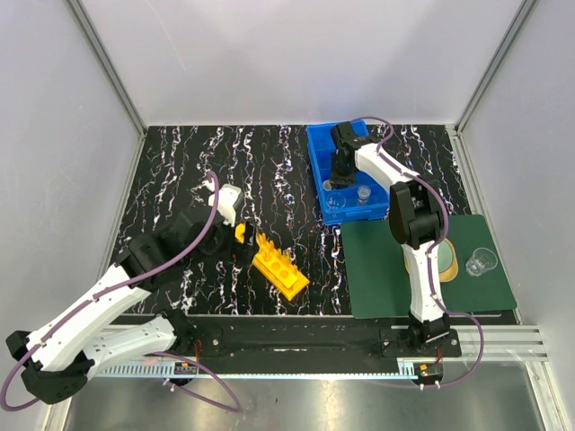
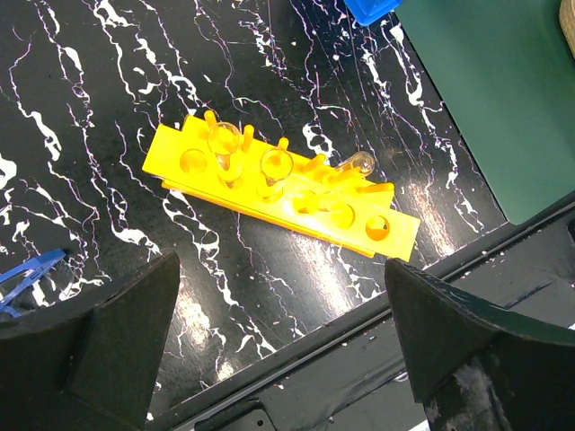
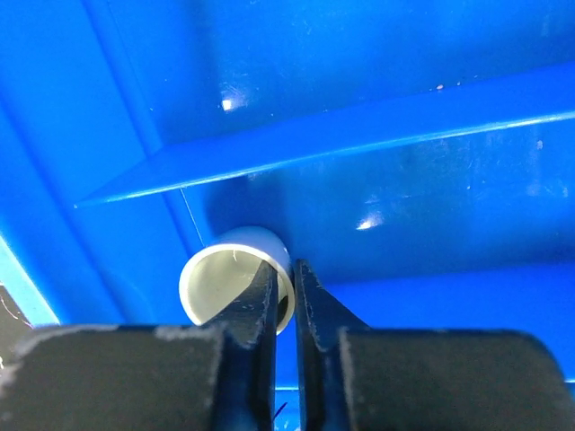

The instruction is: Organize the chemistry lab equipment

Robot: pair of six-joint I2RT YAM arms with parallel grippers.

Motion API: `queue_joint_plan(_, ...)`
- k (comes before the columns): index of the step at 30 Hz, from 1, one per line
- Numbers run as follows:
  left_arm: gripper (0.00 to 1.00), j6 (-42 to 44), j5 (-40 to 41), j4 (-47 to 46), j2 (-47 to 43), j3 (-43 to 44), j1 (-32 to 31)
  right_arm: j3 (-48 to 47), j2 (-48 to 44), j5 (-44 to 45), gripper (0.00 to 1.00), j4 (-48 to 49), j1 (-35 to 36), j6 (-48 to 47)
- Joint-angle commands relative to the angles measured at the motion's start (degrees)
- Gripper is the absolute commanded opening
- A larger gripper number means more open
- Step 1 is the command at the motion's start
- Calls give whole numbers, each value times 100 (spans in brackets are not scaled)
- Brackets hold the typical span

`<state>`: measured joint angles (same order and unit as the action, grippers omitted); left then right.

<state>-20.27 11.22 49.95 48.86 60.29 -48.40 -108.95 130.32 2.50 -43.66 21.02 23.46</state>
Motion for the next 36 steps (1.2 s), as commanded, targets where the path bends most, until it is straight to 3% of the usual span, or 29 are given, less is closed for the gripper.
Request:
queue_joint_plan(1, 99, 94, 143, -179, -70, 9, 33, -188, -165, 198, 21, -134, 87, -105)
queue_joint_plan(5, 99, 94, 134, -179, -43, 26, 33, -197, -314, 320, 41, -187, 122, -166)
queue_joint_plan(10, 99, 94, 117, -170, -8, 70, 33, -241, -577, 391, 54, -310, 148, -202)
queue_joint_plan(23, 99, 102, 266, 102, 80, 457, 33, -399, -1659, 550, 59, -468, 210, -237)
queue_joint_plan(29, 99, 32, 310, 216, 71, 633, 24, -1654, -852, 15, 59, -1065, 438, -535)
queue_joint_plan(36, 99, -56, 407, 401, 1, 738, 33, -3237, 396, 197, 58, -1768, 553, -729)
